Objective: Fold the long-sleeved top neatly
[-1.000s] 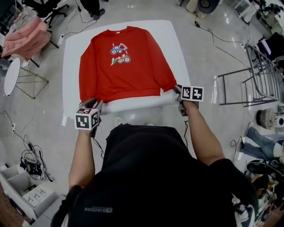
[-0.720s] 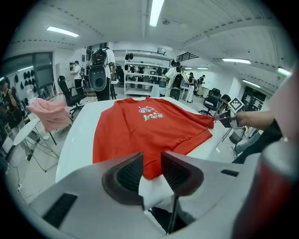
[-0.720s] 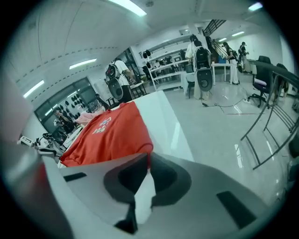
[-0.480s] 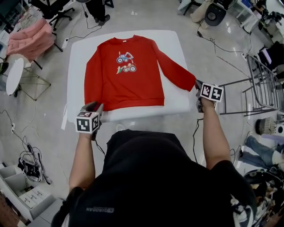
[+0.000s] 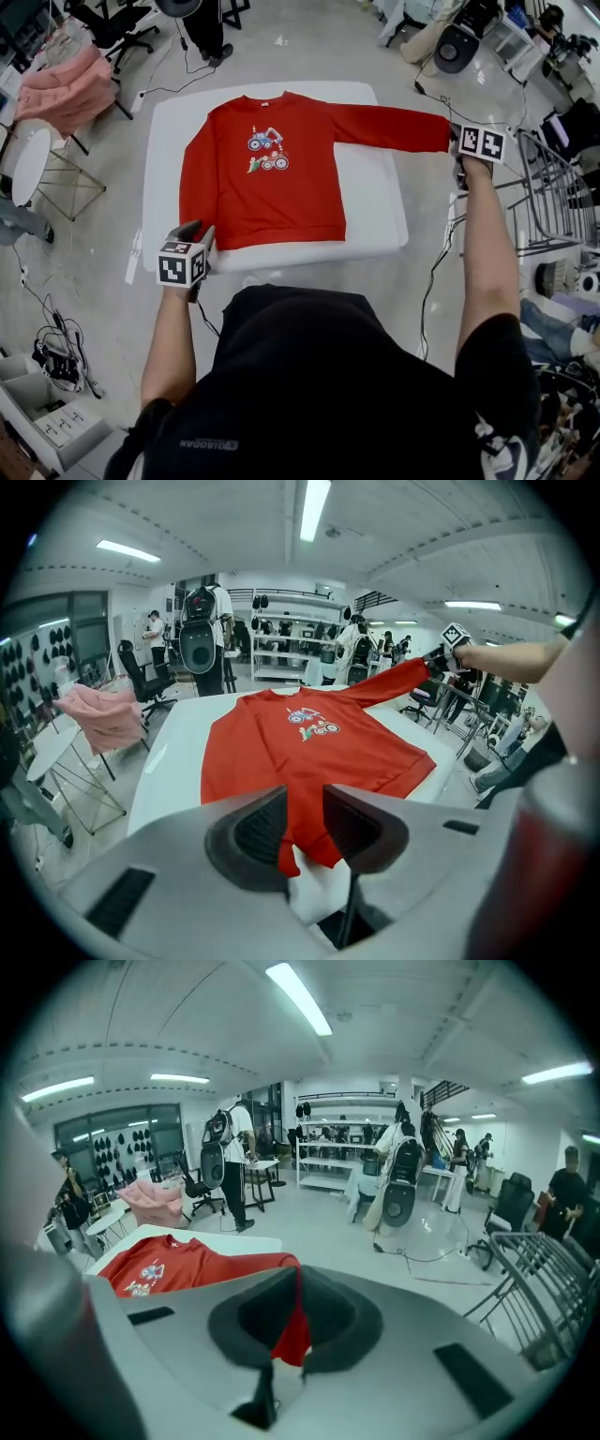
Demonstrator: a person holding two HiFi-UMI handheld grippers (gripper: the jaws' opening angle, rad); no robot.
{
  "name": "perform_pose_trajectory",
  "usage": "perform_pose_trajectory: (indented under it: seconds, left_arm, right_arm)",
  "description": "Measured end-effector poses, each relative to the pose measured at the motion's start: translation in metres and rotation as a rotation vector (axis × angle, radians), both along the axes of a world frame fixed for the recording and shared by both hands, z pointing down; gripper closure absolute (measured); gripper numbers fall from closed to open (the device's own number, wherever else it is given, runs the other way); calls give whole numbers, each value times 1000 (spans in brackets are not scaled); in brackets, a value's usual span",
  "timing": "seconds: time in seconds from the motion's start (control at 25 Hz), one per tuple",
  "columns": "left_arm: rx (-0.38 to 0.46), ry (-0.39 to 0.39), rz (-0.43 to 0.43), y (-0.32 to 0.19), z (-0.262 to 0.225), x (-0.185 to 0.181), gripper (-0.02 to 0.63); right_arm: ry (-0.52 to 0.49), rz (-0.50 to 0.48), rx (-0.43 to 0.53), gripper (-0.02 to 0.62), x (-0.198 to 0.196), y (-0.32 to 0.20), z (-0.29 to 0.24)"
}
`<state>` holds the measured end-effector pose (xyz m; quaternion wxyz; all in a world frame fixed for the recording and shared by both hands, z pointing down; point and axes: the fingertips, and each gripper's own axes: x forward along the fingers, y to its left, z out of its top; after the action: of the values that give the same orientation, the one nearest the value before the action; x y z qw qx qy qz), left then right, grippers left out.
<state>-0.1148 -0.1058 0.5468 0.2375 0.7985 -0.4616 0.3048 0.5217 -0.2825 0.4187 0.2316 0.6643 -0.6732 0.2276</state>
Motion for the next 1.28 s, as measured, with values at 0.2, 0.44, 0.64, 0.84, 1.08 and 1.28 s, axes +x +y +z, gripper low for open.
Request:
perform_pose_trajectory:
  seconds: [0.2,0.44,0.64,0.84,1.08,1.28]
  left_arm:
    - [6,3,-15,-3,-5,-3,486]
    - [8,13,-43,-5,-6,-13,486]
    - [10,19,-42,-9,-5,-21,486]
    - [25,27,-18,-21,-10,-19,486]
    - [45,40,15,-29,-21,-16,486]
    - [54,54,13,-32,-22,-26,486]
  right_arm:
    - [101,-13,-23,578,15,-46,-45]
    - [162,-62,-86,578,3,-70,-62]
    - [145,-176,-129,578,-42,-67,-62]
    - [98,-310,-187,578,-101,-59,-67]
    - [32,-479,-211,578,-182,-47,-90]
    - [-67,-600,-202,577,-260,-46,-104]
